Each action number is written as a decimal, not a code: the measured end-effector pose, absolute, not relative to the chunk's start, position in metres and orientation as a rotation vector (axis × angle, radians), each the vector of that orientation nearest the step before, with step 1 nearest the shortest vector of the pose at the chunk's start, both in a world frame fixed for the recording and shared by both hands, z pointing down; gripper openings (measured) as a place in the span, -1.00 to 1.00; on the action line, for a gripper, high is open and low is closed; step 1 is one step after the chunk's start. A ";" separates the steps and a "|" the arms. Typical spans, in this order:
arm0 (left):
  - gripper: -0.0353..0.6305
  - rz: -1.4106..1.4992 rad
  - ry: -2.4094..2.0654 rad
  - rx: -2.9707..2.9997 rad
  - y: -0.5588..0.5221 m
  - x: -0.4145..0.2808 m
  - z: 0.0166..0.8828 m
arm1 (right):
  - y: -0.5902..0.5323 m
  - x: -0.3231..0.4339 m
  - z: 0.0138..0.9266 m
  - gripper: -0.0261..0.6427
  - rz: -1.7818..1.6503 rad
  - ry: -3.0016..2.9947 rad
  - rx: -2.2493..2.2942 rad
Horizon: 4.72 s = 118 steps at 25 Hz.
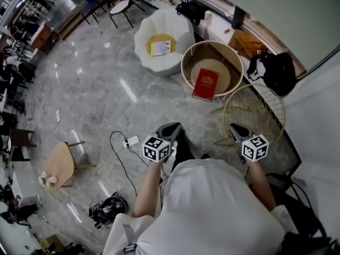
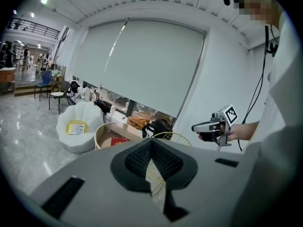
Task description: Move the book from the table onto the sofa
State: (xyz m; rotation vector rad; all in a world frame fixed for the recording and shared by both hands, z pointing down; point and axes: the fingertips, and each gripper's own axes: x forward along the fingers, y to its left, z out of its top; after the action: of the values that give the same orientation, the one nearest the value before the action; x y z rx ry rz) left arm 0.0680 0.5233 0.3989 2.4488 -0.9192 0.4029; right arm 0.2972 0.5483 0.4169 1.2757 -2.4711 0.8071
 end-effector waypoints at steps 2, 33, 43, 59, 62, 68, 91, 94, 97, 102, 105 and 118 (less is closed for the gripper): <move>-0.89 0.415 -0.898 2.459 0.507 0.065 0.400 | 0.533 0.295 0.416 -0.78 0.822 -2.469 1.304; -0.89 0.528 -0.541 2.560 0.272 -0.012 0.429 | 0.341 0.197 0.443 -0.78 0.989 -2.335 1.636; -0.89 0.545 -0.519 2.507 0.262 0.018 0.454 | 0.324 0.216 0.457 -0.78 1.059 -2.306 1.631; -0.89 0.631 -0.537 2.352 0.224 0.096 0.517 | 0.271 0.274 0.537 -0.77 1.243 -2.294 1.488; -0.88 0.636 -0.544 2.322 0.217 0.108 0.535 | 0.266 0.280 0.560 -0.75 1.284 -2.283 1.439; -0.82 0.652 -0.549 2.268 0.207 0.127 0.579 | 0.257 0.296 0.613 -0.53 1.363 -2.228 1.364; -0.47 0.737 -0.562 2.036 0.209 0.145 0.773 | 0.270 0.286 0.815 -0.25 1.589 -1.992 1.156; -0.41 0.768 -0.547 2.008 0.212 0.146 0.798 | 0.271 0.287 0.839 -0.19 1.618 -1.947 1.165; -0.37 0.779 -0.560 1.968 0.210 0.141 0.820 | 0.269 0.293 0.863 -0.14 1.667 -1.889 1.203; -0.30 0.782 -0.566 1.919 0.210 0.142 0.852 | 0.271 0.293 0.899 -0.03 1.720 -1.829 1.189; -0.28 0.787 -0.562 1.895 0.212 0.145 0.870 | 0.270 0.292 0.914 0.03 1.757 -1.809 1.179; 0.01 0.792 -0.475 1.804 0.229 0.165 0.919 | 0.273 0.270 0.953 0.24 2.009 -1.792 0.951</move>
State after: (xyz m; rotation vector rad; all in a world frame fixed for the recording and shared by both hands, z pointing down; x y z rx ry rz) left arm 0.1655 0.2288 0.9193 1.8042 -0.4746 0.7923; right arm 0.2704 0.2727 0.9533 0.9511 -1.7917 2.0087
